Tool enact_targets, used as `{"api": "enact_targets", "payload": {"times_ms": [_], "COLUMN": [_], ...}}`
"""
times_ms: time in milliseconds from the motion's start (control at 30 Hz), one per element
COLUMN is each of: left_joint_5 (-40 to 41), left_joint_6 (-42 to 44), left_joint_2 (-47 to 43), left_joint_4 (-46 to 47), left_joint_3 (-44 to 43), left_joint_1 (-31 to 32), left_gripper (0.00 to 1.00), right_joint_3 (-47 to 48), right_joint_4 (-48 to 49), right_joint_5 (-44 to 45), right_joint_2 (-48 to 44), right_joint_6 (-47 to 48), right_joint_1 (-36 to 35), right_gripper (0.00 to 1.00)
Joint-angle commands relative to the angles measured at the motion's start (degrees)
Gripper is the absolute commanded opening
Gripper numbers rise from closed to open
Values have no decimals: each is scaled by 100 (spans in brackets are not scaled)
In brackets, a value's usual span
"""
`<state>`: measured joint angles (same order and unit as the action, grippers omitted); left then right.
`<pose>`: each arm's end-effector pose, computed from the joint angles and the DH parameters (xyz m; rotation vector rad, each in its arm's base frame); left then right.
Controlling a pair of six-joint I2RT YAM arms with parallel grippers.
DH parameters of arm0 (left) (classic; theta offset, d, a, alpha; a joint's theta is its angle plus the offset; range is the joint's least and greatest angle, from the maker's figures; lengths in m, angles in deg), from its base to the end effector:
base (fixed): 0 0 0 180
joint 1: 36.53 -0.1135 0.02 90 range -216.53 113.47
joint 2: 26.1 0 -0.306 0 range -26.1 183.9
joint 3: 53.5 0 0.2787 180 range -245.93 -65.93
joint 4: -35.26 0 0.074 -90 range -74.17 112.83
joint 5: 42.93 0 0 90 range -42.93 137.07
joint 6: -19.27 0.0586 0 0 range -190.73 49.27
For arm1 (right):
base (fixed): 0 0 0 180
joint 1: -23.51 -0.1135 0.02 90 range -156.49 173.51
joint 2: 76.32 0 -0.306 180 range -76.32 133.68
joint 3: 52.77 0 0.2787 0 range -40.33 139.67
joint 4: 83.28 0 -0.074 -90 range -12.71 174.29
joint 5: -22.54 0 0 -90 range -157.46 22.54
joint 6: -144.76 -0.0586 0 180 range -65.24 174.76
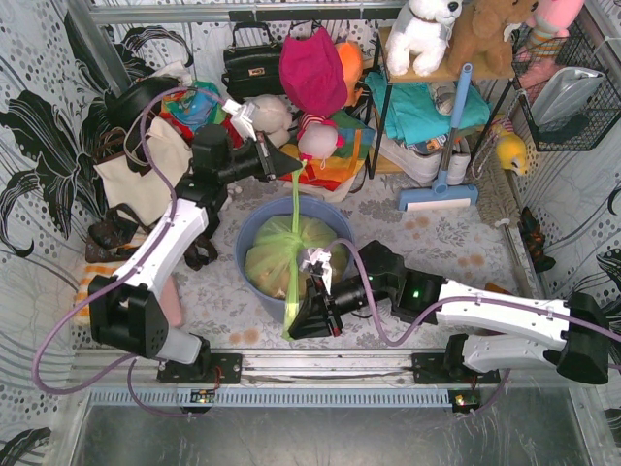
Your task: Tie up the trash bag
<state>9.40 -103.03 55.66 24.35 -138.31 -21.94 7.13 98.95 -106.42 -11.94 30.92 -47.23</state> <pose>0.3526 -0.1288 0.4147 0.2440 1.8048 -1.1516 0.0592 0.2812 0.3630 -1.3025 1.4348 1.7363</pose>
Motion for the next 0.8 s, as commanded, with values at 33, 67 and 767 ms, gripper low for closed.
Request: {"api": "enact_targets", "payload": {"times_ms": [33, 67, 767], "left_joint_5": [992, 978, -87], "left_joint_6": [399, 399, -264], "left_joint_2": [533, 588, 803], "left_joint_4": [722, 713, 1131], "left_joint_3": [-71, -99, -576], "left_joint_1": [-422, -480, -679], "left_gripper": [0, 0, 0], "right_joint_3": [-284, -292, 525], "right_joint_4": [224, 267, -261], "right_joint_5": [-1320, -1329, -403], "right_joint_2": [96, 100, -394], "right_joint_6": [-561, -572, -20], "right_joint_1": [-410, -414, -414], "right_gripper": [0, 0, 0]}}
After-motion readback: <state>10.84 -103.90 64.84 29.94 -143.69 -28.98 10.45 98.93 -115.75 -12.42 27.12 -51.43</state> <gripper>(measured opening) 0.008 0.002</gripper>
